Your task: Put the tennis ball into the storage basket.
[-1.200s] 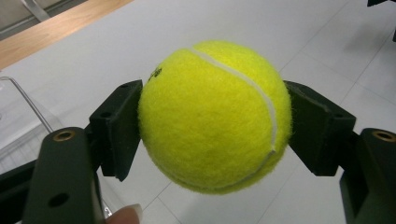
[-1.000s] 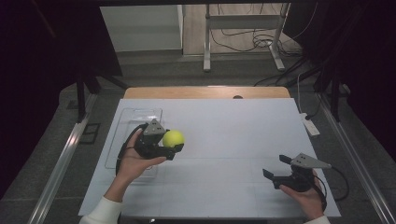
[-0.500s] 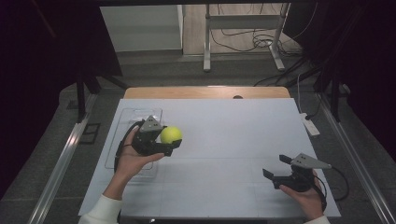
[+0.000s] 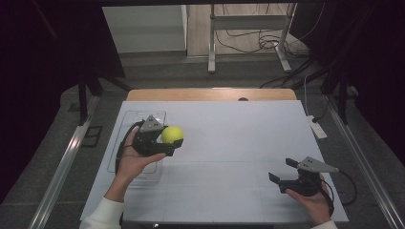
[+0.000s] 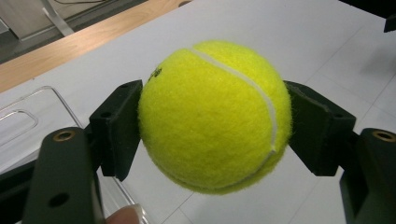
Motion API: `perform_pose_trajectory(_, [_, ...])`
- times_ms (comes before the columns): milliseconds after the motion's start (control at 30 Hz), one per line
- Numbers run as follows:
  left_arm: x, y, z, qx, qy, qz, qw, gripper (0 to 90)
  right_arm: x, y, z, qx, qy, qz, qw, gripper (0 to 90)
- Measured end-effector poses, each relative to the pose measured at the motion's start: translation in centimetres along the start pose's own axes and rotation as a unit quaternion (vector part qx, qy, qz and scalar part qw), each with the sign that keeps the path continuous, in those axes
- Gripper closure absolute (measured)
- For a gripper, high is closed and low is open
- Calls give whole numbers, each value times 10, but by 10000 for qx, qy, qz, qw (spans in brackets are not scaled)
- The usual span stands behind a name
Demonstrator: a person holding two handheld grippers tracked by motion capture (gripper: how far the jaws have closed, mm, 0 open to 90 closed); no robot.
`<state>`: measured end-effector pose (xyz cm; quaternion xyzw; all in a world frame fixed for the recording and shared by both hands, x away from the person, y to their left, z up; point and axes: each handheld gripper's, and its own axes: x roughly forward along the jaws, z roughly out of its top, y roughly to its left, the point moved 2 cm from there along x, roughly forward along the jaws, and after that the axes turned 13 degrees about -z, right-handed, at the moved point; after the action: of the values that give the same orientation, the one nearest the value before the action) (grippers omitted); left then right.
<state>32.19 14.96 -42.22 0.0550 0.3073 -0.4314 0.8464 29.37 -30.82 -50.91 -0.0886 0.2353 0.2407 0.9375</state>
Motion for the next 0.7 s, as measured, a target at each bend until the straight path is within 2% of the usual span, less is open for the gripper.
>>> perform_pose_trajectory(700, [-8,9,2,-95,-181,101,9997,265,0,0,-1,-10,32,-18,10000,89])
